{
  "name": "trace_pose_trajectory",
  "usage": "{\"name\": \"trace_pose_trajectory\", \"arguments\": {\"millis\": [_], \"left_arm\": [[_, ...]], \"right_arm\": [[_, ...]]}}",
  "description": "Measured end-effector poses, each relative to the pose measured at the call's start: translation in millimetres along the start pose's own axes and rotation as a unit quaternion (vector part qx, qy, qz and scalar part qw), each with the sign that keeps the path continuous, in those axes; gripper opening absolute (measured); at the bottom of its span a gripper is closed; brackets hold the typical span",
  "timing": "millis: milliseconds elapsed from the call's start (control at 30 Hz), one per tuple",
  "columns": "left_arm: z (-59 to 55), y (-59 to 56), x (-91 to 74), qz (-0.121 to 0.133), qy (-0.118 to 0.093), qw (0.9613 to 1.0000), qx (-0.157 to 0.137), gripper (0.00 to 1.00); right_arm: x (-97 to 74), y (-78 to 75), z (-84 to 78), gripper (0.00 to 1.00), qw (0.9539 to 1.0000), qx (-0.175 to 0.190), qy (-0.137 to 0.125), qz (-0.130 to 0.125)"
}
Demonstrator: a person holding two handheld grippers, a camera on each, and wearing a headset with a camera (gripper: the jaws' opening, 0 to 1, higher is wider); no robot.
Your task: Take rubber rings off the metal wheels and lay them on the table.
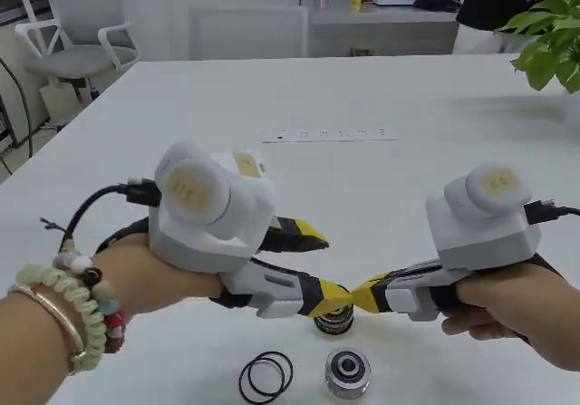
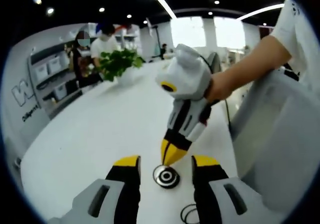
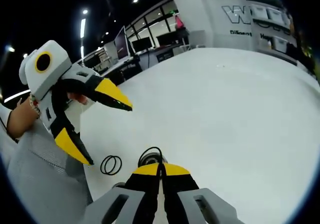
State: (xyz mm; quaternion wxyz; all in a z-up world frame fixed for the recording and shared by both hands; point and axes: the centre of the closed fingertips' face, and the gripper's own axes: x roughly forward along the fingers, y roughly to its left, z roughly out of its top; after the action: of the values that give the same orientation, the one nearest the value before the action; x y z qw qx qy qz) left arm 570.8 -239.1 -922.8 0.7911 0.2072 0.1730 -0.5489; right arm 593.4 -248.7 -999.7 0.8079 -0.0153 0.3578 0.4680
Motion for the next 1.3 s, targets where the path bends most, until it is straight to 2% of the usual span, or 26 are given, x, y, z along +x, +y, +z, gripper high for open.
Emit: {"name": "trace_pose_trajectory", "arguments": {"millis": [167,333,533,567,733,833,1033,1167,1300], "left_arm": [[11.0,0.2,-28.6,0.006,-0.005,0.9998,0.017,0.50],[19.3,0.4,-58.9,0.025,-0.025,0.9993,0.007,0.57],[19.9,1.9,-92.7,0.058,-0.039,0.9976,0.001,0.62],[17.6,2.2,-98.6,0.067,-0.039,0.9970,-0.002,0.63],[3.3,-6.8,-116.1,0.078,-0.029,0.9965,-0.008,0.68],[-5.2,-11.3,-124.4,0.089,-0.034,0.9952,-0.024,0.70],[-26.5,-20.9,-132.8,0.094,-0.035,0.9935,-0.054,0.76],[-36.5,-24.4,-137.2,0.107,-0.049,0.9893,-0.086,0.79],[-50.1,-31.7,-136.1,0.109,-0.041,0.9879,-0.103,0.84]], "right_arm": [[-2.5,-0.7,3.3,0.00,0.9999,0.009,-0.008,0.001],[-6.3,0.5,10.6,0.00,0.9997,0.012,-0.022,0.004],[-10.5,4.2,19.0,0.00,0.9991,0.018,-0.038,0.008],[-11.1,5.4,20.7,0.00,0.9990,0.018,-0.040,0.009],[-14.1,7.0,25.0,0.00,0.9986,0.018,-0.048,0.010],[-16.7,9.6,28.7,0.00,0.9983,0.017,-0.055,0.012],[-18.2,16.9,33.2,0.00,0.9978,0.014,-0.062,0.020],[-17.9,23.1,35.8,0.00,0.9975,0.009,-0.065,0.028],[-16.2,30.6,36.5,0.00,0.9973,0.002,-0.062,0.038]]}}
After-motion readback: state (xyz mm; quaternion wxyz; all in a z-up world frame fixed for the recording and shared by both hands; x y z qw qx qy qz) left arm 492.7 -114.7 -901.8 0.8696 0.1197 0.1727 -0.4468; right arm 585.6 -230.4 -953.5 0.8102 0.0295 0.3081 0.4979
